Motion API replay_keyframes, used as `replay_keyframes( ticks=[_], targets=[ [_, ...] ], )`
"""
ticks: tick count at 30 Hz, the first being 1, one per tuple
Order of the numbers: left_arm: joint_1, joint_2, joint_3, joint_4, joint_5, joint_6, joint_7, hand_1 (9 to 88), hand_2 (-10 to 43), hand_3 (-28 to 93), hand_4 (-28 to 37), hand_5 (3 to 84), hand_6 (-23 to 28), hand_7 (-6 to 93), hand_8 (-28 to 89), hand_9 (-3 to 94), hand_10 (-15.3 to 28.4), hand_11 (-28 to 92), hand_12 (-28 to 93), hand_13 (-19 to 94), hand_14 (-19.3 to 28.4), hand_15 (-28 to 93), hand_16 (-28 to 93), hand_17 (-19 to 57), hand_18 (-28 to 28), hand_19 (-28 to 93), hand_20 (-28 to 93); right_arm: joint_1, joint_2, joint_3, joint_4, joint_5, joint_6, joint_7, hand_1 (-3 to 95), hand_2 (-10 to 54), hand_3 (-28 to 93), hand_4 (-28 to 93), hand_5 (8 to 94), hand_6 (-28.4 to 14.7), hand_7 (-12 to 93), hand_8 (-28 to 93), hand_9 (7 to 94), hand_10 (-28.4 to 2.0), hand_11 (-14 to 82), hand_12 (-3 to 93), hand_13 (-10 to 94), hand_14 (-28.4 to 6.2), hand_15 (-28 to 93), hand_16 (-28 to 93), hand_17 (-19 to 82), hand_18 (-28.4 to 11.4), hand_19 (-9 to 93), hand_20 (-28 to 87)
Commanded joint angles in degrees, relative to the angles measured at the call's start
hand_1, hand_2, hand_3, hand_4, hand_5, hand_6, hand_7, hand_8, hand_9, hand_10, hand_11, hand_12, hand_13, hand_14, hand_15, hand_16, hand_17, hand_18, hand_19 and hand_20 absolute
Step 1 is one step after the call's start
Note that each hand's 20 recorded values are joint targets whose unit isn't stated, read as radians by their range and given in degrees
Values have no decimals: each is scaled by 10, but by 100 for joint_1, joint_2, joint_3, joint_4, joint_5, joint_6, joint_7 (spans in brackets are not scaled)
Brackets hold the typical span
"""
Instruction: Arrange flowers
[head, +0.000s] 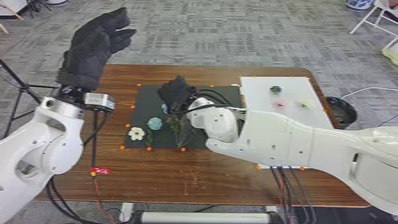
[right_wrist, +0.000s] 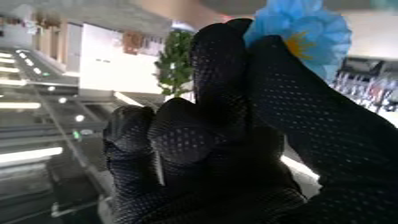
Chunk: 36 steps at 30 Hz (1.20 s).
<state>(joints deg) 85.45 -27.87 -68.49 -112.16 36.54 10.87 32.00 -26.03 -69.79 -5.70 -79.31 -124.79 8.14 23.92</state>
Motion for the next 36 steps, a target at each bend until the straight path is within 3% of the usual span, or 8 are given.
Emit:
replay_keyframes(
  ticks=[1,14,21,24,26,28,34,36],
  targets=[
    [87,-77,-84,-37,-1,-60,38,254,-23,690,-256,314,29,179,-81,248,112,194,191,205,137,292,56,-90,200,378,140,-80,5,31,13,-149,-182,-84,454,-95,846,-176,759,26,464,-22,852,-58,257,533,699,-60,797,345,313,-210,866,560],
    [87,-123,-52,-13,2,-74,11,254,-23,690,-256,314,29,179,-80,248,113,194,191,205,138,292,56,-90,200,380,141,-228,67,238,-19,-209,-1027,125,456,-95,832,-223,735,37,448,-21,830,-51,240,531,672,-60,795,346,298,-207,851,564],
    [116,-104,-76,-22,-6,-75,19,254,-23,691,-256,314,29,178,-80,247,112,194,191,205,138,291,56,-90,199,379,140,-244,91,356,8,-203,-1035,347,429,-95,787,-280,657,30,402,-16,764,-52,236,525,657,-63,800,346,290,-210,845,569],
    [131,-116,-97,-19,-3,-75,15,254,-23,691,-256,313,28,178,-80,247,113,194,191,205,138,291,56,-90,199,379,140,-257,145,444,-37,-199,-958,331,388,-95,802,-282,628,27,367,-14,700,-72,337,443,647,-65,803,346,284,-213,844,571],
    [145,-127,-110,-18,-2,-76,12,254,-23,691,-256,313,28,178,-80,247,113,194,191,205,138,291,56,-90,199,379,140,-265,184,513,-83,-189,-910,337,363,-95,823,-283,601,24,349,-135,659,-85,393,382,640,-67,806,346,280,-214,844,570],
    [180,-134,-141,-17,5,-80,5,254,-24,691,-256,313,28,178,-80,247,112,194,191,205,137,291,56,-89,199,378,140,-278,229,614,-131,-217,-890,345,339,-95,847,-283,577,13,331,-152,626,-100,438,318,636,-69,808,345,279,-215,844,570],
    [306,-221,-230,-14,-1,-85,-9,253,-24,692,-256,313,28,179,-80,247,112,195,191,205,138,291,56,-90,199,378,140,-429,825,1206,-619,-148,-818,547,311,-95,863,-283,507,-16,279,-135,556,-115,399,277,606,-79,808,338,266,-219,841,570],
    [359,-274,-262,-6,7,-108,-44,253,-24,692,-256,313,28,179,-80,247,112,195,191,205,138,291,56,-90,199,378,140,-582,1223,1394,-795,-186,-775,721,312,-95,880,-282,459,-33,261,-128,491,-126,358,259,561,-92,799,319,255,-217,837,565]
  ],
)
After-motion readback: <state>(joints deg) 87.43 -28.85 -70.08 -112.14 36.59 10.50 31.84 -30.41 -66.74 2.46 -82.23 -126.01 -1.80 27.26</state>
